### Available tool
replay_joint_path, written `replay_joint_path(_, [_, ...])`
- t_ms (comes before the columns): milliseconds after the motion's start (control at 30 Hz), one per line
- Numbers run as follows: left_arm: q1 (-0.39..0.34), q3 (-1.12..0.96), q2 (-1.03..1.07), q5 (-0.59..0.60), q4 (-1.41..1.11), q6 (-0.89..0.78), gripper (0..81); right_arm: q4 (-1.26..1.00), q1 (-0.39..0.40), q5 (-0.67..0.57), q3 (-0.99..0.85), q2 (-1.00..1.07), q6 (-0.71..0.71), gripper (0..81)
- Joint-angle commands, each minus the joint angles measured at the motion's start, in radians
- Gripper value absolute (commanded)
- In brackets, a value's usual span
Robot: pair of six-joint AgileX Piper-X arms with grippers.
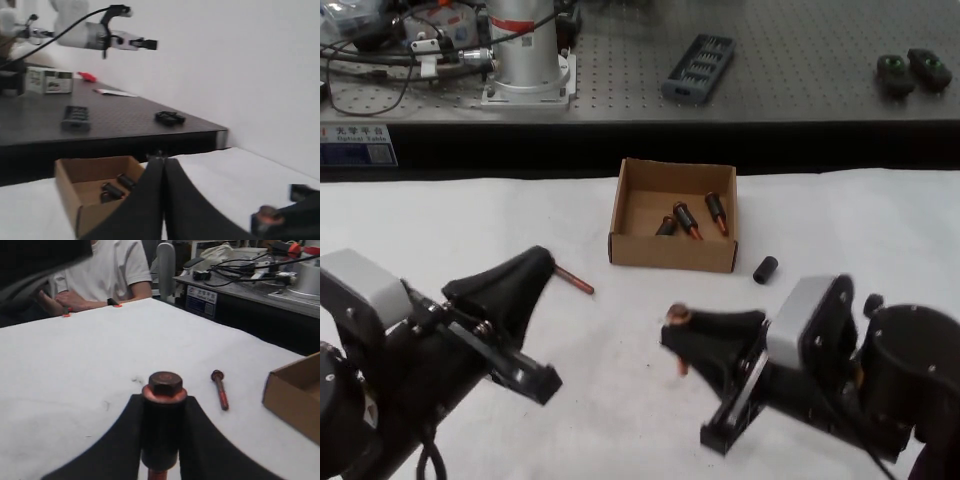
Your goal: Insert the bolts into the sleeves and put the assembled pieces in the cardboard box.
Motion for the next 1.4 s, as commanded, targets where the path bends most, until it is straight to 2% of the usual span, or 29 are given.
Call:
replay_joint_path(0, [0.002,0.0,-0.009,-0.094,0.042,0.01,0.0,0.192,-0.012,0.14,-0.034,-0.132,0.025,7.5])
replay_joint_path(100, [0.002,-0.011,-0.009,-0.135,0.099,0.01,0.2,0.542,-0.031,0.196,-0.129,-0.221,0.024,7.5])
replay_joint_path(200, [0.002,-0.037,-0.026,-0.134,0.206,0.008,0.7,0.75,-0.055,0.234,-0.249,-0.251,0.024,7.5])
replay_joint_path(467, [0.002,-0.178,-0.175,-0.053,0.786,-0.008,0.7,1.098,-0.158,0.255,-0.613,-0.165,0.051,7.5])
replay_joint_path(600, [0.002,-0.195,-0.189,-0.002,0.837,-0.02,0.7,1.225,-0.214,0.247,-0.797,-0.06,0.042,7.5])
replay_joint_path(767, [0.002,-0.195,-0.189,-0.004,0.837,-0.027,0.7,1.338,-0.266,0.173,-1.004,0.124,0.043,7.5])
replay_joint_path(967, [0.002,-0.195,-0.189,-0.008,0.829,-0.027,0.7,1.404,-0.273,0.232,-1.206,0.315,0.073,7.5])
replay_joint_path(1367, [0.002,-0.195,-0.189,-0.008,0.829,-0.027,0.7,1.419,-0.273,0.233,-1.39,0.563,0.073,7.3])
